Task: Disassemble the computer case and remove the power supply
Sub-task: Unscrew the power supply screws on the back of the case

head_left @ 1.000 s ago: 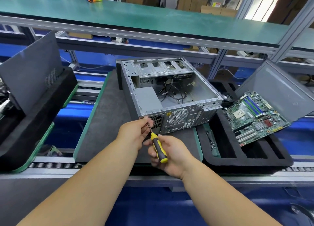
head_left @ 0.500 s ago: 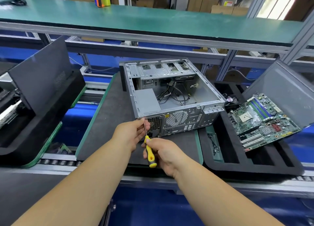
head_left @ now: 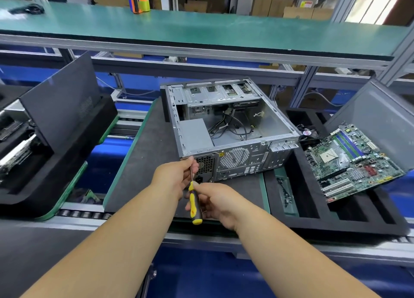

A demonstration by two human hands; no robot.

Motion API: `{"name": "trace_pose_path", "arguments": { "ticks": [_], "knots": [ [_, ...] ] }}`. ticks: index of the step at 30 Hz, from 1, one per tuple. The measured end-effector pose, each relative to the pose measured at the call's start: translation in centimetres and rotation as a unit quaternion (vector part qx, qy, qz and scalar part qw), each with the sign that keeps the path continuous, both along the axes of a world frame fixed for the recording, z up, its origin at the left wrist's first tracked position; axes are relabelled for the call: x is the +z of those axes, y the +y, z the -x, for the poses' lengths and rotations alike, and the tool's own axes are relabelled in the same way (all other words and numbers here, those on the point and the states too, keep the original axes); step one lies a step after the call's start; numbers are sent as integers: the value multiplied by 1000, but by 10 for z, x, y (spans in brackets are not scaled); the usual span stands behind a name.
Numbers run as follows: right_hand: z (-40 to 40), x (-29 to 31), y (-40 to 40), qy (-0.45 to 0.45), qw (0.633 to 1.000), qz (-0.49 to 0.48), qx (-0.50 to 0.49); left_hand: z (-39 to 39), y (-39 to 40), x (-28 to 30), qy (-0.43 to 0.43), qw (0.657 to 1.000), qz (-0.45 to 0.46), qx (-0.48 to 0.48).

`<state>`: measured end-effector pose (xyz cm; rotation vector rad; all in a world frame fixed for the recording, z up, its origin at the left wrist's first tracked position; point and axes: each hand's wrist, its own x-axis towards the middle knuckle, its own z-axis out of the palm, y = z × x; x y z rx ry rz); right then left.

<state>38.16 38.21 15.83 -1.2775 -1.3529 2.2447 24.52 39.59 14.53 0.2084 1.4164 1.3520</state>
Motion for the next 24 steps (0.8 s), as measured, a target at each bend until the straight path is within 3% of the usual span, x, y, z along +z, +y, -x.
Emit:
{"name": "trace_pose_path", "arguments": {
  "ticks": [2, 15, 24],
  "knots": [
    [-6, 2, 5, 25, 999, 35, 19, 0, 0, 0, 2, 1000, 7, -9],
    [-4, 0, 10, -9, 1000, 16, -7, -2, -3, 6, 12, 1000, 5, 7],
    [-5, -2, 12, -83, 994, -74, -7, -7, -2, 8, -13, 999, 10, 28]
  ]
}}
